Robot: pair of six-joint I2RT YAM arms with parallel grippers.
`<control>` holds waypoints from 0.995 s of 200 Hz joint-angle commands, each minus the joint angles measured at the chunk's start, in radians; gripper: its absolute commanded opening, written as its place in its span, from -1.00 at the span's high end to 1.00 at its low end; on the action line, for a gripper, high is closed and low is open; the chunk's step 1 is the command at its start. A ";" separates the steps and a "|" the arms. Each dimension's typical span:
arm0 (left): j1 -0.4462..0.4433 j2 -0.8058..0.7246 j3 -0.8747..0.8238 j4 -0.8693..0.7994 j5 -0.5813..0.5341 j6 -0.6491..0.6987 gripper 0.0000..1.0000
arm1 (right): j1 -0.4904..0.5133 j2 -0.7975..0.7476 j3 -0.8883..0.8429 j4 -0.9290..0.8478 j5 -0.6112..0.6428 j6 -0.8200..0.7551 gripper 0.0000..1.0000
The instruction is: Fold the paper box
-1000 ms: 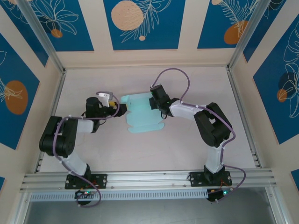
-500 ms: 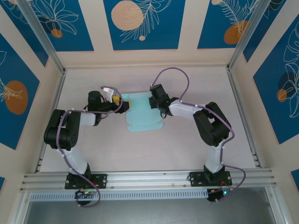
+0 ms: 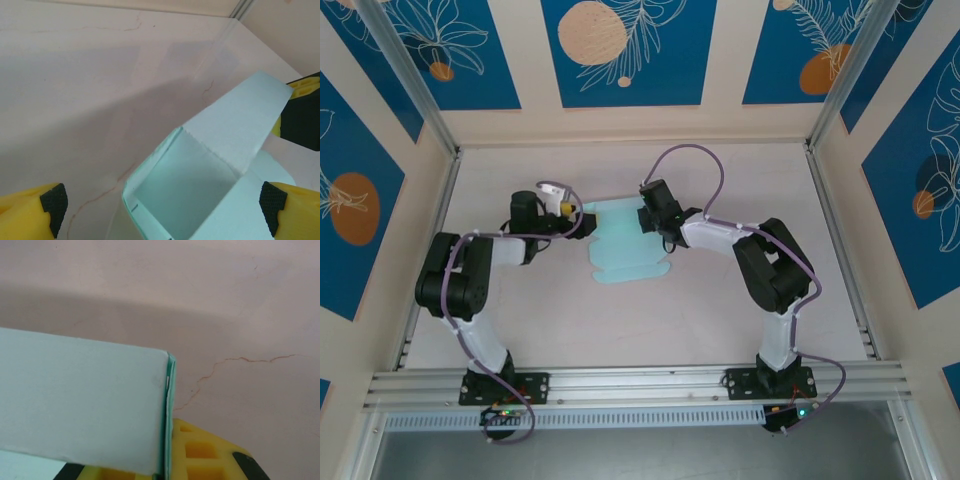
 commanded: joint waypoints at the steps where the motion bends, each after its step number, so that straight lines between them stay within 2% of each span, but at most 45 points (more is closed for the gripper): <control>1: -0.020 0.030 0.051 -0.040 0.044 0.049 -1.00 | 0.009 0.035 0.006 -0.078 -0.025 0.001 0.96; 24: -0.032 0.046 0.094 -0.095 0.043 0.070 -1.00 | 0.008 0.041 0.012 -0.078 -0.031 0.004 0.96; 50: -0.036 0.055 0.130 -0.171 -0.047 0.056 -1.00 | 0.008 0.046 0.020 -0.083 -0.038 0.008 0.96; 81: -0.055 0.053 0.111 -0.169 -0.038 0.043 -1.00 | 0.009 0.047 0.021 -0.083 -0.038 0.008 0.96; 107: -0.108 0.051 0.116 -0.206 -0.038 0.074 -1.00 | 0.007 0.049 0.025 -0.086 -0.041 0.009 0.96; 141: -0.146 0.036 0.088 -0.155 -0.043 0.034 -0.80 | 0.008 0.052 0.032 -0.097 -0.041 0.017 0.96; 199: -0.157 -0.083 0.015 -0.196 -0.119 0.036 -0.76 | 0.008 0.052 0.026 -0.095 -0.043 0.032 0.96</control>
